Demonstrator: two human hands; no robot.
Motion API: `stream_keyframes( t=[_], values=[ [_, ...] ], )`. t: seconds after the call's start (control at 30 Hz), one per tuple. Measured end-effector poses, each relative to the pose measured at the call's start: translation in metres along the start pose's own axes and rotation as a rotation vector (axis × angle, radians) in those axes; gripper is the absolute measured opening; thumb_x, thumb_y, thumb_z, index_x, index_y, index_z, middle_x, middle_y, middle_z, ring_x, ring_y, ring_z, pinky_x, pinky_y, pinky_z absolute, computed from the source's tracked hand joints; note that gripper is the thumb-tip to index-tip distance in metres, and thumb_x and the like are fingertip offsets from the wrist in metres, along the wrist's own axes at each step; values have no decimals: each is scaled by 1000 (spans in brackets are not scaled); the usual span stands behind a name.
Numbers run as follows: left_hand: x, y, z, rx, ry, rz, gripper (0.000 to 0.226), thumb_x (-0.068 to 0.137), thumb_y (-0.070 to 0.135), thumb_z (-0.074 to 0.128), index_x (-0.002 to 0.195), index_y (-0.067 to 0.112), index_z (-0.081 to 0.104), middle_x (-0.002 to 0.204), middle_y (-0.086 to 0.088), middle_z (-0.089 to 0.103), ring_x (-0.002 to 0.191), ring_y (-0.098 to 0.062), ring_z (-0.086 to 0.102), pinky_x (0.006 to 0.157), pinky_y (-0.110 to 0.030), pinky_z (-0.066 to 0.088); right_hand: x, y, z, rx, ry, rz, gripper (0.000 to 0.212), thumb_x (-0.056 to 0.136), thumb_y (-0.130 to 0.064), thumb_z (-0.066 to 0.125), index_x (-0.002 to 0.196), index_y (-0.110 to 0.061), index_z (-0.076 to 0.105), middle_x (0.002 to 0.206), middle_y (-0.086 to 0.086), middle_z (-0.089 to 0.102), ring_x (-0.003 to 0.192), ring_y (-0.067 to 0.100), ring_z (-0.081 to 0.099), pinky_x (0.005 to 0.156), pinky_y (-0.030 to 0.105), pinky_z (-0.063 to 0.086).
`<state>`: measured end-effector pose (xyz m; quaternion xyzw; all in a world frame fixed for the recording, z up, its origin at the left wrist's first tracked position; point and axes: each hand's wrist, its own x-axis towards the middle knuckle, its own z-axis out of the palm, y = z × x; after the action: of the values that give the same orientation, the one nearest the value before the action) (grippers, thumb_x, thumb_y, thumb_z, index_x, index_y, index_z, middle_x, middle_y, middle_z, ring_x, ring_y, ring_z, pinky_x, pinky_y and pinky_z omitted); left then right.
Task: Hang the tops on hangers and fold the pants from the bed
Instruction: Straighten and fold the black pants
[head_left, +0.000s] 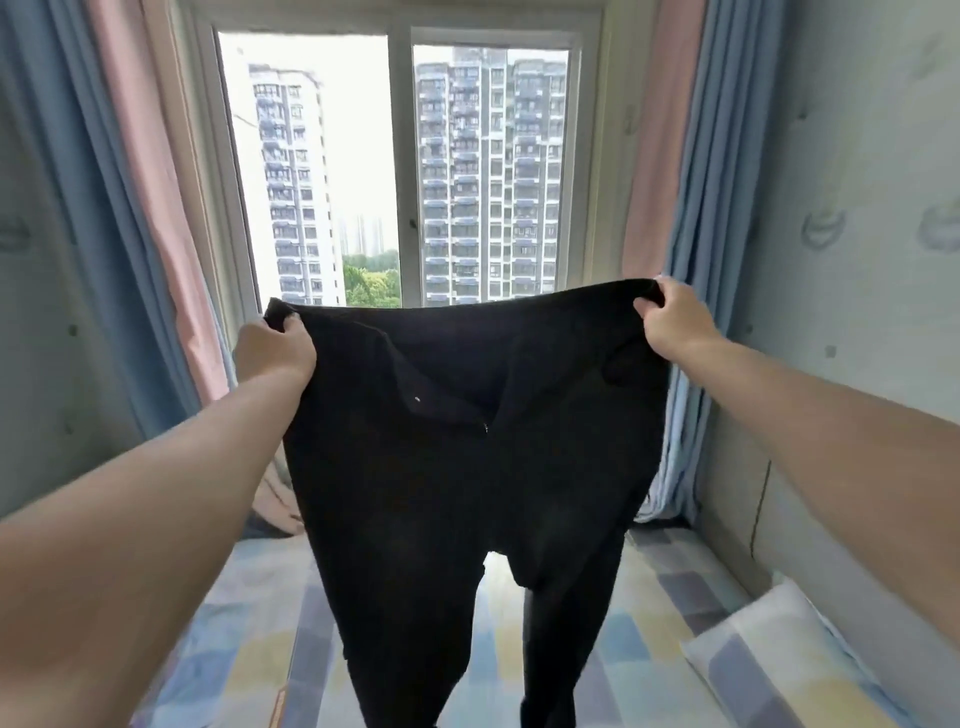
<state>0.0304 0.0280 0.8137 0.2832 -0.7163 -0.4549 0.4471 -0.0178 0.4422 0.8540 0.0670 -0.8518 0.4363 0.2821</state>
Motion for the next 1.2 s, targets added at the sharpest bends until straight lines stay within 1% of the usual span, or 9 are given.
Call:
stream_keyframes(
  t=[0.23,0.4,0.53,0.6,0.73,0.8,0.9,1.07,1.2],
  values=[
    [39,70,-22,32,14,86,42,96,40,50,121,8,60,114,-15,64,104,-39,62,83,-37,45,42,-60,-33,-18,56,-81,43,105,-23,47,145,-9,46,135,12,58,121,31,56,93,35,45],
    [50,95,-38,-79,-56,-53,25,90,35,51,100,13,58,105,-10,64,94,-34,60,89,-39,52,53,-79,-38,-26,47,-88,42,105,-21,47,143,-4,49,131,16,60,112,30,58,85,35,44],
    [49,101,-44,-86,-163,-248,34,95,25,48,120,5,56,98,-9,61,92,-30,59,86,-34,49,54,-87,-31,-18,39,-41,38,103,-18,49,138,-4,54,115,11,62,105,29,59,82,34,45],
    [44,98,-45,-111,-264,-368,28,99,20,42,110,1,59,95,-11,63,86,-29,60,88,-34,50,54,-90,-25,-21,27,34,34,100,-15,50,131,-4,57,113,12,62,103,30,59,84,36,50],
    [25,94,-38,-236,-399,-571,27,104,18,42,89,0,55,85,-9,56,85,-25,57,86,-33,50,47,-100,-10,16,3,189,8,94,-8,49,98,-5,55,84,7,54,73,23,53,54,28,41],
    [12,100,-32,-357,-449,-652,28,104,18,45,86,0,57,81,-8,58,72,-23,60,65,-37,60,41,-108,-1,131,-63,268,5,94,-2,52,91,-4,56,81,10,59,61,23,58,44,27,45],
    [-9,114,-19,-467,-583,-576,30,106,19,37,92,3,58,77,-9,62,62,-23,63,39,-40,56,30,-118,15,278,-195,323,7,94,4,56,89,2,62,69,16,69,46,24,68,40,28,52],
    [-49,139,-9,-529,-751,-318,31,101,7,37,84,5,62,58,-10,67,44,-21,66,39,-29,52,17,-132,28,436,-398,254,11,94,-4,63,98,6,67,82,23,75,72,32,76,61,41,62],
    [-73,150,-5,-624,-874,-290,24,105,19,43,101,5,63,73,-12,69,61,-25,67,50,-32,55,6,-152,32,529,-482,168,13,92,-10,70,92,3,68,80,21,74,71,30,75,61,36,61]
  ],
)
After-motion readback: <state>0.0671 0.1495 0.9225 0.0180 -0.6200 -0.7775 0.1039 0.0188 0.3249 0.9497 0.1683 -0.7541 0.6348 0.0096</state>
